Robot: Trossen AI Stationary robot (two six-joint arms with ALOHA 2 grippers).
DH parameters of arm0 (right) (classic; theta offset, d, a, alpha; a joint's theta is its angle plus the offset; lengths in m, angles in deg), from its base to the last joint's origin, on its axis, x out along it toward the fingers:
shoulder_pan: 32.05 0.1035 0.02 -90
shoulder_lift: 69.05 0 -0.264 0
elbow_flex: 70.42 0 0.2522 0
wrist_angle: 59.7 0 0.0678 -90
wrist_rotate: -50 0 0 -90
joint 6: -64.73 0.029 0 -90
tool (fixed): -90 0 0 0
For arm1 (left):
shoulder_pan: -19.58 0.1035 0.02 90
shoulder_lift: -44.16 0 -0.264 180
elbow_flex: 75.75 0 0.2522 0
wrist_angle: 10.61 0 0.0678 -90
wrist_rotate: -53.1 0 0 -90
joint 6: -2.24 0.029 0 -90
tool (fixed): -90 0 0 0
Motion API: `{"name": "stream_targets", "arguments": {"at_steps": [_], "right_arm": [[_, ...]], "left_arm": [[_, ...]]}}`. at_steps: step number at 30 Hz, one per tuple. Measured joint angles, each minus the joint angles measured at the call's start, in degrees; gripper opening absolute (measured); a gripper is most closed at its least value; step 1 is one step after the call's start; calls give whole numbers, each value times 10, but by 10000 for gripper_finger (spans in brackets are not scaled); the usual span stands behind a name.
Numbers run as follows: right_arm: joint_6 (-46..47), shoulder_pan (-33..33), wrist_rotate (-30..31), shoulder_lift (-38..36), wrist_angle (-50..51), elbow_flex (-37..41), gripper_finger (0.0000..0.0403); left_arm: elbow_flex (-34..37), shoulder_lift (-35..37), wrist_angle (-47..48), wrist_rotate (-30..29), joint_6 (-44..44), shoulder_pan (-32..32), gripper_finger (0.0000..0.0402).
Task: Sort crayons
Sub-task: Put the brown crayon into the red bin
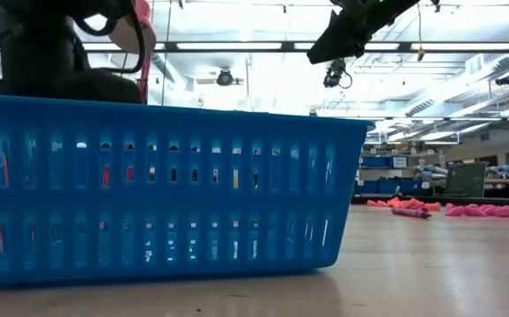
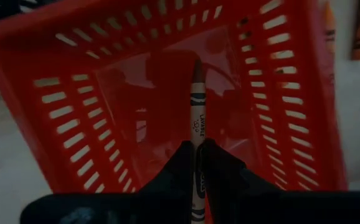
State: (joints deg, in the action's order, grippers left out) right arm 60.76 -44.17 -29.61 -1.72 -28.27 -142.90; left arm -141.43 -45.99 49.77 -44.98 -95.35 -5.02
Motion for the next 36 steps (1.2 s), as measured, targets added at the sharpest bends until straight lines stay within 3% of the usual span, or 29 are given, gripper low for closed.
{"name": "stream_targets", "arguments": {"at_steps": [9,18,23,36], "right_arm": [[0,0,0,0,0,0,162],[0,0,0,0,-2,0,162],[-2,0,0,0,-10,0,162],[-8,0,-1,0,-17,0,162]], "left_arm": [[10,0,-12,0,-24,-1,33],[10,0,-19,1,-30,0,106],[9,30,-33,3,-31,0,120],[9,138,-93,0,106,39,121]]}}
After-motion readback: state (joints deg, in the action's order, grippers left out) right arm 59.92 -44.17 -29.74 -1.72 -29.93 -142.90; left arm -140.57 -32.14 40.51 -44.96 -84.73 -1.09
